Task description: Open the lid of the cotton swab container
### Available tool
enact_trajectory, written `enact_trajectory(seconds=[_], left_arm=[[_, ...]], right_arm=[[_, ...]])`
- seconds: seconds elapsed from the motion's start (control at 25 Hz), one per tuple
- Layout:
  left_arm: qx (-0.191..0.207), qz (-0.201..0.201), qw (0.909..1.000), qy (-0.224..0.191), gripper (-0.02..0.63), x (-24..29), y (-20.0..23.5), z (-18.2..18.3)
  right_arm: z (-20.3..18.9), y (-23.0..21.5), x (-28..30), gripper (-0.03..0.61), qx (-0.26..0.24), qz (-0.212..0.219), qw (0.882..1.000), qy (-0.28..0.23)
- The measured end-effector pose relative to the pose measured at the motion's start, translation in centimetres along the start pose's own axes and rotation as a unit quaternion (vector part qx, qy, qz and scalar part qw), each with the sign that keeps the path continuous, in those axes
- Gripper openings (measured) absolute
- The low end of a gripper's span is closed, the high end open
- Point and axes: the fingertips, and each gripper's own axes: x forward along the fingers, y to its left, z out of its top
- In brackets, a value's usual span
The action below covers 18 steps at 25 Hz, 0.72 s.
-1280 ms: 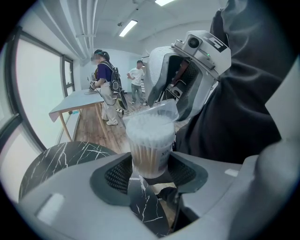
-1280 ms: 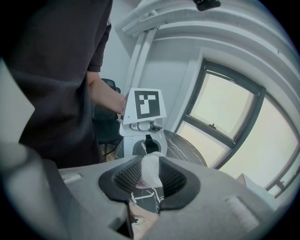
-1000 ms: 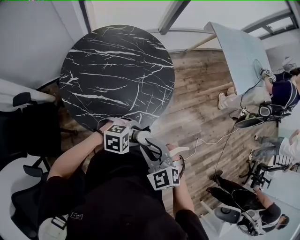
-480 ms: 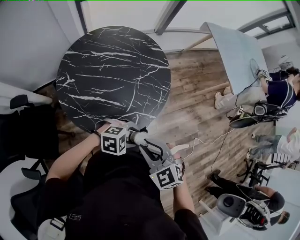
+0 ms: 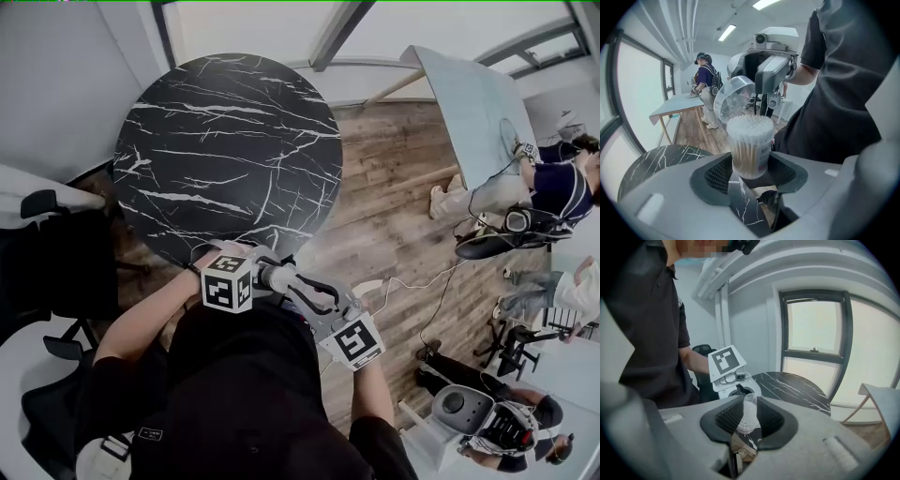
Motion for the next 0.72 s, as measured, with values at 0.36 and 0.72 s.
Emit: enact_trajectory(seconds=[0.36,0.72], left_arm=[[0.009,0.000,0.9999,-0.012,0.244,-0.2,-0.4,0.0],[0.015,0.004,0.9994,-0.031,0.244,-0.4,-0.8,0.2]], right_arm=[[0.6,-0.8,-0.6,0.080,0.053,0.018,0.998,-0.015],[0.3,-2.1,-1.3,0.074,0.098,0.031,0.994,-0.046]])
